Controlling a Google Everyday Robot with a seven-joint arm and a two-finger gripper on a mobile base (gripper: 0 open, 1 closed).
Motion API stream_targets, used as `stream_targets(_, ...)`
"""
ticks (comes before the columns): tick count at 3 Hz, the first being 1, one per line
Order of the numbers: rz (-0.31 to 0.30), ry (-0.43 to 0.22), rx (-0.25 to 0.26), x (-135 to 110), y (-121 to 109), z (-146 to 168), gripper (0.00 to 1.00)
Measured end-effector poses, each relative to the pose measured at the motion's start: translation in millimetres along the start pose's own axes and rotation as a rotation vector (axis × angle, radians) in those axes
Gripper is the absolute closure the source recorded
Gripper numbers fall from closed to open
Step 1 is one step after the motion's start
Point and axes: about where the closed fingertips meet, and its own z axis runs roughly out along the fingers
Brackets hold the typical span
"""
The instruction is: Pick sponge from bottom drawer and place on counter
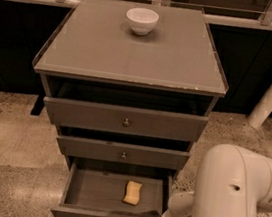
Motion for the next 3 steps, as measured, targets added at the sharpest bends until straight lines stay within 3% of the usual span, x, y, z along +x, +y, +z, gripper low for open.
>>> stream_targets(1,-0.052,0.044,0.071,-11,23,-24,0.00)
stream_targets(2,-0.089,0.054,0.099,-24,37,-39,0.00)
stream_targets(3,-0.121,-0.006,0.081,-43,40,-30,0.00)
